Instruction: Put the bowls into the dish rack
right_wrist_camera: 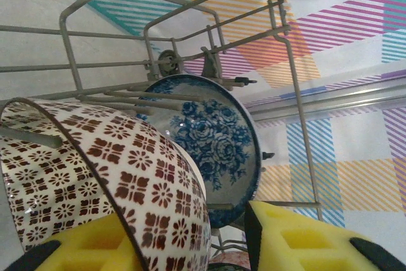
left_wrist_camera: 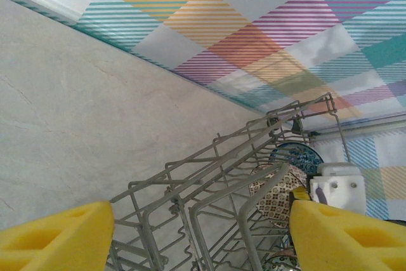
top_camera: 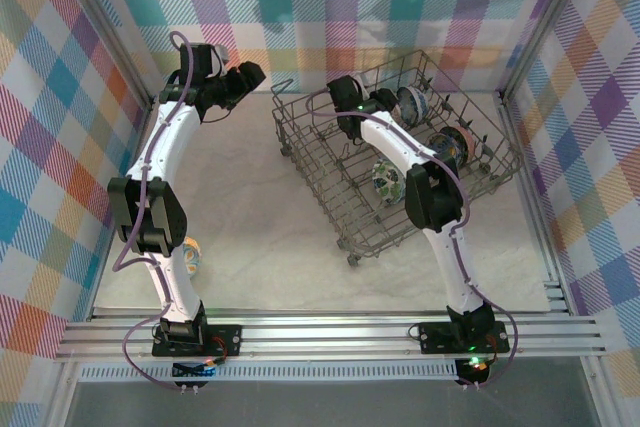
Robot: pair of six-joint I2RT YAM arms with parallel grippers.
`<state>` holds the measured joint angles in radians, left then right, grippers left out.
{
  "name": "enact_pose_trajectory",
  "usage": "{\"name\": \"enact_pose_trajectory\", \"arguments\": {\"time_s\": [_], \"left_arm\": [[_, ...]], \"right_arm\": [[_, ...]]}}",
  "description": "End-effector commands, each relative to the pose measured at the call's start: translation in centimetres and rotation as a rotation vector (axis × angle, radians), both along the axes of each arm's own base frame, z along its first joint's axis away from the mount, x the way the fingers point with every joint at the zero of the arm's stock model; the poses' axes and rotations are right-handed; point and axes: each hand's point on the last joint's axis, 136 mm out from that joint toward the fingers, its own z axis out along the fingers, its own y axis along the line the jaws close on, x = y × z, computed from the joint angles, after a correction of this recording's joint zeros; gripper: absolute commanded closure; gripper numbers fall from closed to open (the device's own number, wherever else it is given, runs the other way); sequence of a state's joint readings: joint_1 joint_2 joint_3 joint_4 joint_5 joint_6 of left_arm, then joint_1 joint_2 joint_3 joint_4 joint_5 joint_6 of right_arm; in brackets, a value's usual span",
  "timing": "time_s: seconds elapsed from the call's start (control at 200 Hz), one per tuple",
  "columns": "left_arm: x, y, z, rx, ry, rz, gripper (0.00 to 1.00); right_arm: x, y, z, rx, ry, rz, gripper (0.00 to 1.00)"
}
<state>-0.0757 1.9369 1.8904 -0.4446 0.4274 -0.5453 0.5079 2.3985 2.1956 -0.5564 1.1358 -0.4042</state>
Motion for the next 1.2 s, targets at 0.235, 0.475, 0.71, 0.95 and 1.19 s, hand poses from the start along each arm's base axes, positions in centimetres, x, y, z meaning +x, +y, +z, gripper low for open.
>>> {"name": "enact_pose_trajectory", "arguments": {"time_s": [0.235, 0.475, 0.71, 0.95, 1.19], "left_arm": [[0.5, 0.6, -0.1, -0.017, 0.013, 0.018, 0.27], [0.3, 0.7, -0.4, -0.027, 0.025, 0.026, 0.27], [-1.1, 0.9, -0.8, -0.028, 0.054, 0.037, 0.27], [-2.6, 1.7, -1.5, -0.019, 0.091, 0.051, 0.27], [-4.7, 4.9, -2.2, 0.036, 0.163, 0.152, 0.26]], "right_arm": [[1.4, -0.6, -0.2, 0.015, -0.030, -0.017, 0.59], [1.5, -0.3, -0.9, 0.032, 0.006, 0.008, 0.54], [1.1, 0.6, 0.6, 0.084, 0.019, 0.054, 0.29], [0.3, 2.8, 3.7, 0.148, -0.002, 0.137, 0.07], [-2.0, 4.8, 7.8, 0.328, -0.036, 0.192, 0.02]]}}
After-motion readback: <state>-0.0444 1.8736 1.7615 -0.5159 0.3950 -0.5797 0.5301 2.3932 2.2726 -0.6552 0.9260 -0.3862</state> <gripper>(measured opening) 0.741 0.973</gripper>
